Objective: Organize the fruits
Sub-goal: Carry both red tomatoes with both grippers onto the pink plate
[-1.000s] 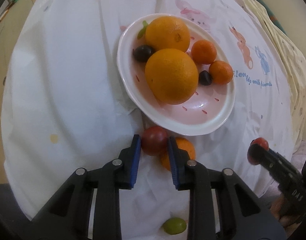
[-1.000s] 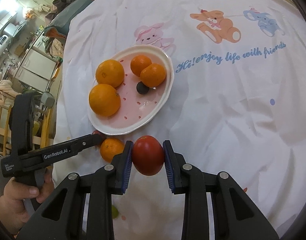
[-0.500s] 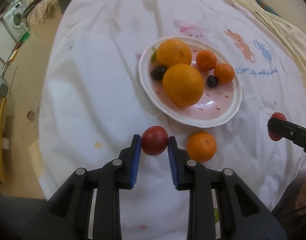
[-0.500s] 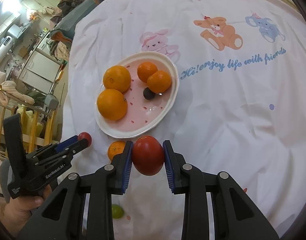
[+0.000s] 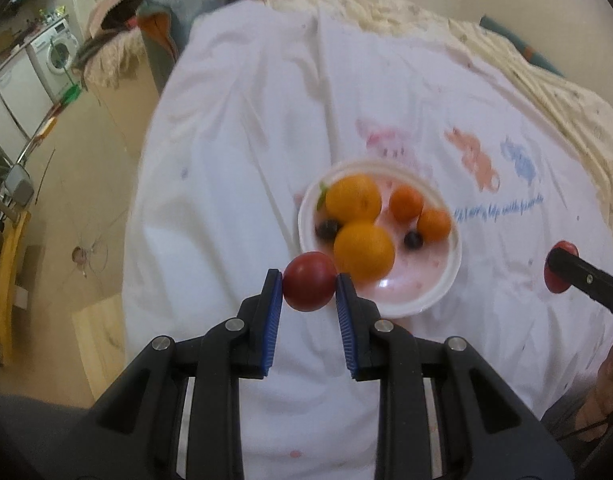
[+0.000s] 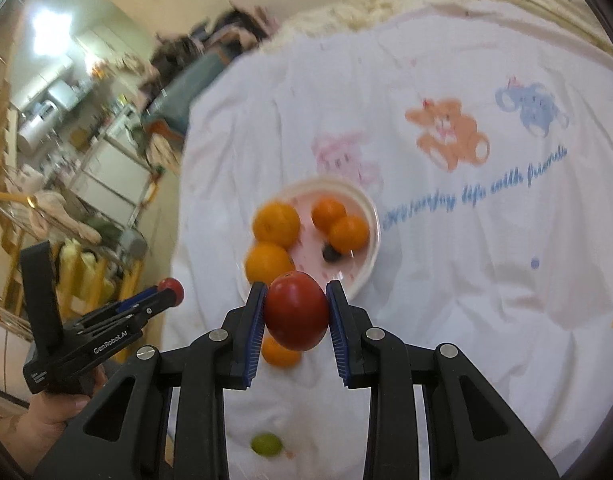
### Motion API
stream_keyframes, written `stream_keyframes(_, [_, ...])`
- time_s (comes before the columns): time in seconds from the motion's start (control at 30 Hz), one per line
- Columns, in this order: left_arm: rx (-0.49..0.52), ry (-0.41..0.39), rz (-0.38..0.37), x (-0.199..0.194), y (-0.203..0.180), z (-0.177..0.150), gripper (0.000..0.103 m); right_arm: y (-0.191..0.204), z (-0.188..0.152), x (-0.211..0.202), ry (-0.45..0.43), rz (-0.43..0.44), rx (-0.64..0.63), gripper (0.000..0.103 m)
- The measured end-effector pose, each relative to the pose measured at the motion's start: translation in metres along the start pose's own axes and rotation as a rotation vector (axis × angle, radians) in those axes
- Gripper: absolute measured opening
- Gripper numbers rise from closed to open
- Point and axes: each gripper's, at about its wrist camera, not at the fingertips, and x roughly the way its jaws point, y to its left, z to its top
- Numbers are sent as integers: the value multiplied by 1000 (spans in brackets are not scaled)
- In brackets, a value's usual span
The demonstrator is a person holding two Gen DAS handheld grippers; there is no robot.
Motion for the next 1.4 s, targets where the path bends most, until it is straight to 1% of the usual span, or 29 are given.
stream_keyframes(0.13, [20, -32, -1, -7, -5, 18, 23, 4, 12, -11, -58, 24, -2, 32])
stream_keyframes(0.23, [37, -47, -9, -9, -10, 29, 23, 7, 22, -15, -89, 20, -20, 32])
stream_keyframes(0.4, [63, -48, -28, -3, -22, 39, 23, 3, 33, -11, -93, 8, -24, 32])
stream_keyframes(0.63, [101, -47, -44, 13, -33, 53, 23, -7, 52, 5, -79, -20, -33, 32])
stream_keyframes(0.87, [126, -41, -43, 33, -37, 66, 23, -12, 63, 28, -44, -48, -61, 32])
stream_keyframes(1.2, [118, -1, -65, 70, -40, 72, 23, -21, 73, 62, 22, -61, -76, 32])
stream_keyframes(1.3, [104, 19, -83, 81, -38, 71, 23, -28, 73, 76, 57, -45, -52, 32])
stream_keyframes(1.4, [95, 37, -118, 90, -38, 70, 23, -33, 71, 91, 97, -32, -27, 32])
